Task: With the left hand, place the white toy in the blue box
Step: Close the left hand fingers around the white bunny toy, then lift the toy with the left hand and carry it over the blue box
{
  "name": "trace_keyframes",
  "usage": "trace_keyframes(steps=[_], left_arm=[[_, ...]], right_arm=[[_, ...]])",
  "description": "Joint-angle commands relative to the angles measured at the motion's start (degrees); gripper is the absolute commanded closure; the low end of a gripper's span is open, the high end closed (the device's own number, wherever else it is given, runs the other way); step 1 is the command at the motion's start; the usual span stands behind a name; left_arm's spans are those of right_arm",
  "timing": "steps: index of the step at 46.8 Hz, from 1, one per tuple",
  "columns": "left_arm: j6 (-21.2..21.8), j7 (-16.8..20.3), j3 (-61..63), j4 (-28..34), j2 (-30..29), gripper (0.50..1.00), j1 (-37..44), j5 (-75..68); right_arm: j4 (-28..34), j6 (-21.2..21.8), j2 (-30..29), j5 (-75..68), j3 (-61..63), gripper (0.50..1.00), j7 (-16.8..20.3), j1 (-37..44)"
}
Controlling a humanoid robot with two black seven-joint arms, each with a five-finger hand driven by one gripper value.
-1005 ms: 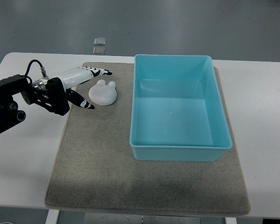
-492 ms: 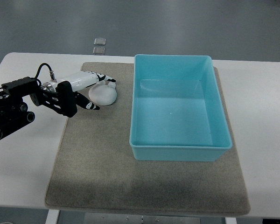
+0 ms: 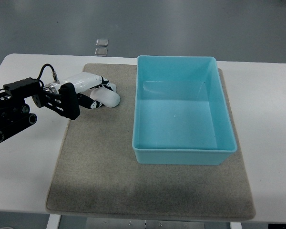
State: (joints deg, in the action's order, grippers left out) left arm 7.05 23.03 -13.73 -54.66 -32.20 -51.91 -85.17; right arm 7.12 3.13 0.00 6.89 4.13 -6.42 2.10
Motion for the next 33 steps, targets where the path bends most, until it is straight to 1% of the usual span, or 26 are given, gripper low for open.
trace_keyframes(steps=[1, 9, 14, 23, 29, 33], left_arm=[[2.52, 0.0, -0.06, -0.01, -0.14, 1.0, 0.06, 0.27], [7.18, 0.0, -0.85, 0.25, -0.58, 1.0, 0.23, 1.76], [10.44, 0.0, -0.94, 0.34, -0.93, 1.0, 0.41, 5.88], [13.08, 0.0, -1.29, 0.34, -1.9, 1.0, 0.06, 14.76], [13.34, 0.09, -1.91, -0.89, -2.07, 1.0, -1.61, 17.32], [13.34, 0.09, -2.17, -2.9, -1.99, 1.0, -3.01, 17.23]], right_arm=[[0.0, 0.04, 0.0, -0.04, 0.0, 0.564, 0.0, 0.01], [0.0, -0.05, 0.0, -0.04, 0.0, 0.564, 0.0, -0.08], [0.0, -0.05, 0.0, -0.04, 0.0, 0.564, 0.0, 0.01], [0.0, 0.04, 0.0, -0.04, 0.0, 0.564, 0.0, 0.01], [0.0, 0.04, 0.0, 0.05, 0.0, 0.564, 0.0, -0.08], [0.0, -0.05, 0.0, -0.04, 0.0, 0.564, 0.0, 0.01]])
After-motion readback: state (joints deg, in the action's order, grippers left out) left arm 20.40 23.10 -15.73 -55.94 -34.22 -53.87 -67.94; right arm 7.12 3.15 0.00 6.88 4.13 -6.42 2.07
